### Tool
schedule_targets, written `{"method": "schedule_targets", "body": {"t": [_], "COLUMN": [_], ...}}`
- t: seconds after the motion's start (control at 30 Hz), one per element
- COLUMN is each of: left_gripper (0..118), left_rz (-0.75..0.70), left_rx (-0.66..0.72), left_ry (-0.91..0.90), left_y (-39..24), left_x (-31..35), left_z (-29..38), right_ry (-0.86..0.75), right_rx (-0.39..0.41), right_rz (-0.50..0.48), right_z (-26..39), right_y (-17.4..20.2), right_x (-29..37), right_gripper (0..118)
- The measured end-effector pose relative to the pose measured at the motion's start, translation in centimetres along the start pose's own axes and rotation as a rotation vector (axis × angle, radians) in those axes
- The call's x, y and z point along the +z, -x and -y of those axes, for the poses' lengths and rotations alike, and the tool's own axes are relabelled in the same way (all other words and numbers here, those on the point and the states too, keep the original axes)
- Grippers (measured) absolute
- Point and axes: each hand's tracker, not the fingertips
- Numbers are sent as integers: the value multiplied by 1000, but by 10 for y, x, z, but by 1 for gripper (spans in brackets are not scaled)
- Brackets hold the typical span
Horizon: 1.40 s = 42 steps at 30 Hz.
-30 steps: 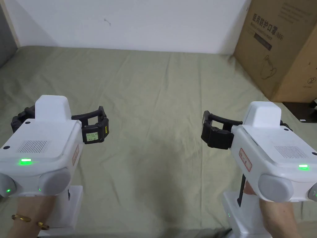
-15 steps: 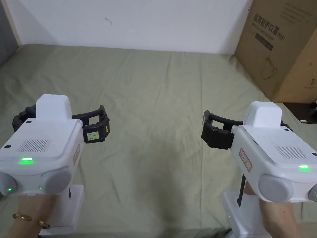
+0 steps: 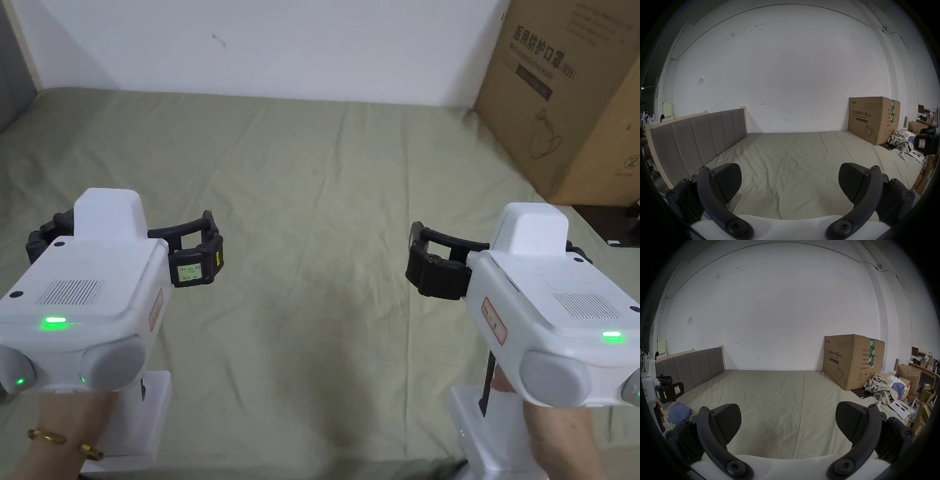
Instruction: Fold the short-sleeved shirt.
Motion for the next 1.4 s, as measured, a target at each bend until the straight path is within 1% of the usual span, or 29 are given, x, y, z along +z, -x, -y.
{"method": "schedule_targets", "body": {"t": [0.23,0.4,0.57,0.63,0.67,0.73,0.77,0.83,0.9,0.93,1.0,1.03,1.07,1.17,1.2,1.23,1.27,1.33,1.4], "left_gripper": [118,118,118,118,118,118,118,118,118,118,118,118,118,118,118,118,118,118,118], "left_rz": [-1,7,14,17,17,-18,-28,-12,20,24,27,33,35,35,28,23,20,13,8], "left_rx": [0,2,4,7,11,32,36,62,83,87,102,109,114,103,97,93,93,96,103], "left_ry": [0,-6,-10,-10,-9,27,55,86,120,135,159,168,178,210,222,233,243,271,295], "left_y": [-1,-2,-3,-4,-5,-9,-11,-13,-15,-18,-20,-21,-21,-21,-21,-21,-20,-20,-19], "left_x": [0,0,0,2,3,5,6,9,12,16,19,20,19,13,12,10,9,7,2], "left_z": [-2,-3,-6,-9,-10,-15,-16,-13,-6,-3,3,7,11,25,29,33,36,40,46], "right_ry": [-1,-22,-27,-10,53,200,276,433,546,604,681,689,673,662,666,692,703,743,771], "right_rx": [11,49,43,29,20,-50,-89,-166,-214,-205,-125,-88,-81,-69,-54,-19,0,-14,-49], "right_rz": [-7,2,-2,5,26,47,25,-52,-66,-78,-121,-141,-139,-126,-102,-53,-39,4,10], "right_z": [-3,-7,-11,-16,-20,-30,-34,-36,-33,-31,-24,-18,-15,-2,0,3,6,13,21], "right_y": [1,7,8,7,7,3,1,-4,1,5,16,22,27,36,39,41,43,43,42], "right_x": [-1,0,0,-2,-4,-14,-18,-25,-27,-27,-26,-24,-22,-19,-22,-27,-30,-41,-52], "right_gripper": [116,116,116,117,117,117,117,117,116,116,116,116,116,116,116,114,113,113,113]}}
